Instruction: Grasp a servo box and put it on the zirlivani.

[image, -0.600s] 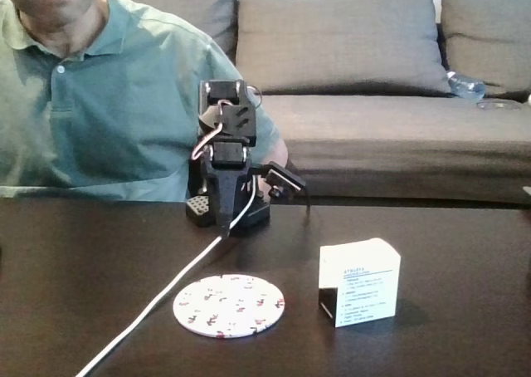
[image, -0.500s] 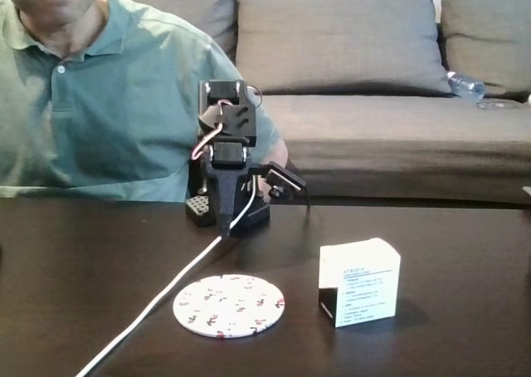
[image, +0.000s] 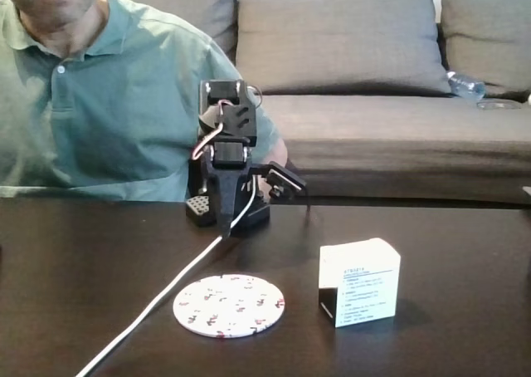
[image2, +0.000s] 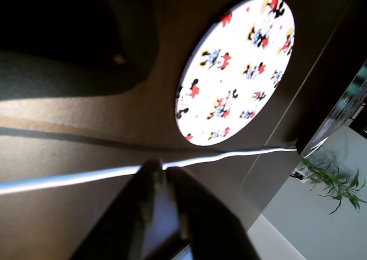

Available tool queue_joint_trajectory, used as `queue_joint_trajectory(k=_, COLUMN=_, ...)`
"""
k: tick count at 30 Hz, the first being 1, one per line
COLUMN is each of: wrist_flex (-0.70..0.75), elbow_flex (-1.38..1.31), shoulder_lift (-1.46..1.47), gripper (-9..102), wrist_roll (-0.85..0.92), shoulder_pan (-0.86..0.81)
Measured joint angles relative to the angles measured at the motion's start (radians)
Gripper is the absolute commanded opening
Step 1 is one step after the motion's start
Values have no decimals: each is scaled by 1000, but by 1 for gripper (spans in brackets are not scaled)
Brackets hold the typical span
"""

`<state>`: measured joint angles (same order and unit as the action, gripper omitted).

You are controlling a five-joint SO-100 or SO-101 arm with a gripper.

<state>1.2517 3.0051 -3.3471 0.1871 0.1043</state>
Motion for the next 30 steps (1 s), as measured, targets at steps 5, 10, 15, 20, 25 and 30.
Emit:
queue_joint_trajectory(k=5, wrist_flex=0, elbow_flex=0, shoulder_lift=0, gripper=0, wrist_roll=0, shoulder_pan=0)
queue_joint_trajectory(k=10, wrist_flex=0, elbow_flex=0, shoulder_lift=0, gripper=0, wrist_roll=0, shoulder_pan=0)
queue_joint_trajectory(k=15, wrist_flex=0, elbow_flex=0, shoulder_lift=0, gripper=0, wrist_roll=0, shoulder_pan=0)
queue_joint_trajectory(k=20, wrist_flex=0, elbow_flex=0, shoulder_lift=0, gripper=0, wrist_roll=0, shoulder_pan=0)
queue_joint_trajectory(k=25, wrist_flex=0, elbow_flex=-5, shoulder_lift=0, gripper=1, wrist_roll=0, shoulder_pan=-5)
queue_joint_trajectory(k=30, wrist_flex=9, elbow_flex=-196, shoulder_lift=28, gripper=2, wrist_roll=0, shoulder_pan=25)
